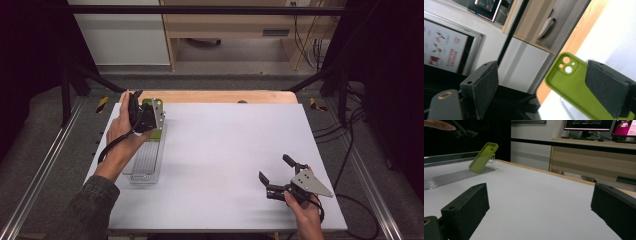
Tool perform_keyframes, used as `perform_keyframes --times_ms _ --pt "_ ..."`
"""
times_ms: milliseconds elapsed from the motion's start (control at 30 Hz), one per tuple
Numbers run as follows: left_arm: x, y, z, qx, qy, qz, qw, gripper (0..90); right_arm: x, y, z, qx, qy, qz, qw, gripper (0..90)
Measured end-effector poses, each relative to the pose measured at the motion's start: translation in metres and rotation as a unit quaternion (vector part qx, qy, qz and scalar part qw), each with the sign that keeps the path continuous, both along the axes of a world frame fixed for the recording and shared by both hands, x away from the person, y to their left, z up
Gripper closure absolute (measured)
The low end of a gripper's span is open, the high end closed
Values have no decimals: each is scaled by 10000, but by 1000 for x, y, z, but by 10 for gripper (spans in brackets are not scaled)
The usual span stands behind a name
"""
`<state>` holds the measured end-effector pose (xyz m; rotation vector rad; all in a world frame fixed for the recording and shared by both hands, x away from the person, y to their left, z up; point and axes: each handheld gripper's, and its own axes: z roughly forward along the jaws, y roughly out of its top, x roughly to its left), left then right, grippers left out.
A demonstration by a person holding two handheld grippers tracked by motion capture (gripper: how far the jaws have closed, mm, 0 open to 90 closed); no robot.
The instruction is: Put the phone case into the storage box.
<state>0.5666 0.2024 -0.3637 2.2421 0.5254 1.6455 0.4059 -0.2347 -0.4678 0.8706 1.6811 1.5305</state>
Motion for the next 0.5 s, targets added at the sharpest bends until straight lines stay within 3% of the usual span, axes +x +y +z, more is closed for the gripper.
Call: perform_keyframes --times_ms 100,200,333,500 --pt "1 -1 0 -367 128 -28 9992 100 0 0 0 5 0 -5 10000 18" --pt "1 -2 0 -595 214 -81 9980 92 0 0 0 10 2 -7 10000 18" --pt "0 0 1 -952 385 -52 9947 78 0 0 0 18 11 -13 10000 17" --pt "-1 1 3 -1461 701 -90 9867 52 0 0 0 39 24 -15 10000 16"
